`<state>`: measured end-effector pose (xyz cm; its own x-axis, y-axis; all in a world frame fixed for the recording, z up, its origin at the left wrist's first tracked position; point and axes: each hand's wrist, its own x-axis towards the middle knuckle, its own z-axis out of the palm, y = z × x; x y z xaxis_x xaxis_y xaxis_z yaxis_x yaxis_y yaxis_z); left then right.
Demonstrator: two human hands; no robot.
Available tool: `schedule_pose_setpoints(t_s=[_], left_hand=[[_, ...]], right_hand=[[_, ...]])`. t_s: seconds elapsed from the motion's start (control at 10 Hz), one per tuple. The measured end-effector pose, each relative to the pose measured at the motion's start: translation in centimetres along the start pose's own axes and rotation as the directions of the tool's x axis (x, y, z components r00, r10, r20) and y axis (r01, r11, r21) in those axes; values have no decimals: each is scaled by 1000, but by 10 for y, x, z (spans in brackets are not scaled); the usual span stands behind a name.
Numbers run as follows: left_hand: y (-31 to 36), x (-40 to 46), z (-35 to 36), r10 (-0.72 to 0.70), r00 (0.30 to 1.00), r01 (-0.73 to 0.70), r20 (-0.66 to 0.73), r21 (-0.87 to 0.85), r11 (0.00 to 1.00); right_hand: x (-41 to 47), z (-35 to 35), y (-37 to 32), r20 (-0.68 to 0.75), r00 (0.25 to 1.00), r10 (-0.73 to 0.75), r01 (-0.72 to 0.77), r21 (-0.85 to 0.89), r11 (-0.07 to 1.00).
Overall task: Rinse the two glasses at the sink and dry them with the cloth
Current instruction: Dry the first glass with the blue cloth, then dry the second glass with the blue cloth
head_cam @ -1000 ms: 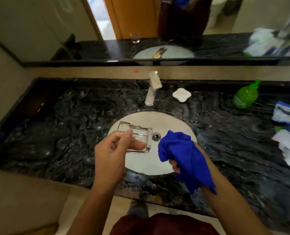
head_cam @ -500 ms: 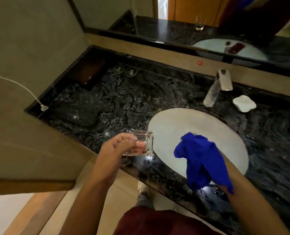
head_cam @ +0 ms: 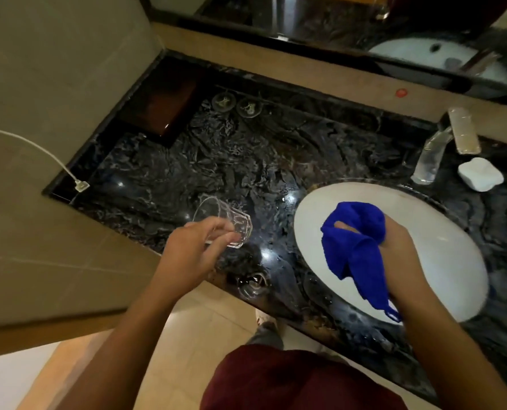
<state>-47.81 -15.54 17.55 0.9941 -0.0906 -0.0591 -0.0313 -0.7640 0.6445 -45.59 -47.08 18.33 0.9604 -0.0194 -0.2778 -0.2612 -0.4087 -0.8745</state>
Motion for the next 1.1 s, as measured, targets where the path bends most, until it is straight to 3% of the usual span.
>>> schedule_pose_setpoints(t_s=[0.1,0.3,0.4,0.5,0.7,1.1], left_hand=[[-34,15,-3,7,999,-12,39,119,993],[-98,42,-7,31,992,-81,126,407,910],[-124,48,-9,55,991,-107,125,460,881],[-142,51,-12,74,988,-131,134,489,862],[-158,44,-5,5,985,-100,171,556,825],[-173,35,7,-17,989,-72,149,568,820]], right_hand=[[10,15,7,-18,998,54,-55,-63,996],[17,33,-6,87,996,8,-6,-20,1000],[20,49,-8,82,994,66,-71,49,996],[19,60,-9,59,992,108,-111,57,992],[17,70,-3,37,996,81,-76,-119,990],[9,73,-4,40,996,77,-72,-103,992]])
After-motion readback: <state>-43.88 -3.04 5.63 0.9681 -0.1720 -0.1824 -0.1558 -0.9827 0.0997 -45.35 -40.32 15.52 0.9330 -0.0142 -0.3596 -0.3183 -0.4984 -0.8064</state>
